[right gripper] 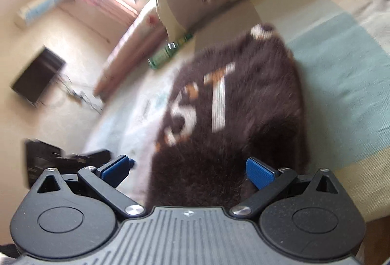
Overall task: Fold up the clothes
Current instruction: 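Close both grippers on the sweater edge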
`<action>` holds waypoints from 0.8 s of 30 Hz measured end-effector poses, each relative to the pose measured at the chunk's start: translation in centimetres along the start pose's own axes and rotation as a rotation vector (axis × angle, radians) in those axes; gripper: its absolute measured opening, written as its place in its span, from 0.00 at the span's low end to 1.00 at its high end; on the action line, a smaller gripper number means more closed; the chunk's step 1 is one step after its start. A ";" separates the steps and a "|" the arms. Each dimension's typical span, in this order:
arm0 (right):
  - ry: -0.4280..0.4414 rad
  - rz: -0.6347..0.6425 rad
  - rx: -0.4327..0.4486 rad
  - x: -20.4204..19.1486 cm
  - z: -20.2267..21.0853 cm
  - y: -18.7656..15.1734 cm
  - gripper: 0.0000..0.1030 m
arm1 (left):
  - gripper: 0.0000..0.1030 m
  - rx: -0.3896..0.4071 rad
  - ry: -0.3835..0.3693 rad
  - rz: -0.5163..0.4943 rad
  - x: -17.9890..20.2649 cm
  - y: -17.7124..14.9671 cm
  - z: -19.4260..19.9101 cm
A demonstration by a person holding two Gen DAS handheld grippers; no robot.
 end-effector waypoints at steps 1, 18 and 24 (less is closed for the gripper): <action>0.005 -0.011 0.024 0.4 0.9 0.5 1.00 | 0.96 -0.003 -0.006 0.008 -0.4 0.4 -0.3; 0.090 -0.328 -0.191 13.0 -5.1 5.7 1.00 | 0.98 -0.200 -0.178 0.322 -7.3 3.2 -9.5; 0.081 -0.276 -0.268 11.7 -7.8 6.7 1.00 | 0.98 -0.236 -0.231 0.352 -7.5 4.7 -10.7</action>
Point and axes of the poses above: each gripper's, at about its wrist camera, not at the fingertips, and z roughly against the way its jaws point, x to its right, y to its top, the point moved 5 cm from there along -z, roughly the way its jaws point, and after that the axes turned 4 degrees about -x, right-handed, at the moved point
